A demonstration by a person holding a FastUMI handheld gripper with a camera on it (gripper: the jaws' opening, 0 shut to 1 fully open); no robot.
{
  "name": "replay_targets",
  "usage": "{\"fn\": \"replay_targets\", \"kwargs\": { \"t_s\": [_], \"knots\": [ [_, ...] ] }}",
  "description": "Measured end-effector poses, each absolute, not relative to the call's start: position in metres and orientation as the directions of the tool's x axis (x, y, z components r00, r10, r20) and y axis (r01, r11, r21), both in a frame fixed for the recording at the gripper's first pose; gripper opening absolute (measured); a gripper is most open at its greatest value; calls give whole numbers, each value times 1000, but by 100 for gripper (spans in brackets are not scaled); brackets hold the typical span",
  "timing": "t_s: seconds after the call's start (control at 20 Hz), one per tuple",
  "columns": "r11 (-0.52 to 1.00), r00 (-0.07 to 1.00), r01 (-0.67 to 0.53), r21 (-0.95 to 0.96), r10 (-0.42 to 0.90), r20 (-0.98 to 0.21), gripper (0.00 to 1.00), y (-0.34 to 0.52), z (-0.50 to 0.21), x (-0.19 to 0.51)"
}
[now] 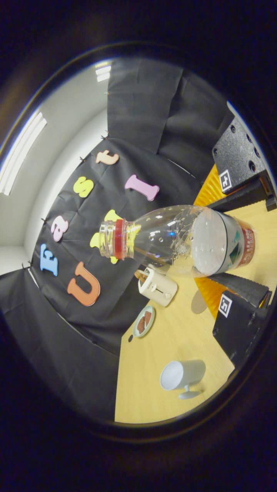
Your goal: Take the bottle from table, then pour the juice into the cup, finally place the bottle on the coaster
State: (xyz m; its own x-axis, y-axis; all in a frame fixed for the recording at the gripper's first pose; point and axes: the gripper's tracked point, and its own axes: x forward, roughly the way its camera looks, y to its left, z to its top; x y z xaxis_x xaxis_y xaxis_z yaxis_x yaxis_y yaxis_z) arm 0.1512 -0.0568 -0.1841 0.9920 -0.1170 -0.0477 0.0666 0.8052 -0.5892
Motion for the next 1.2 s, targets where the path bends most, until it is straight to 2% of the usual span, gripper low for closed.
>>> {"fn": "replay_targets", "kwargs": {
  "t_s": [0.4,0.6,0.95,1.2],
  "knots": [
    [575,985,96,-813,-171,-5,81,-47,-190,164],
    [539,988,36,-841,-147,-52,82,-33,-198,174],
    [325,986,47,-944,-166,-8,82,-23,-195,186],
    [295,988,15,-955,-149,-31,81,-10,-198,191]
  ]
}}
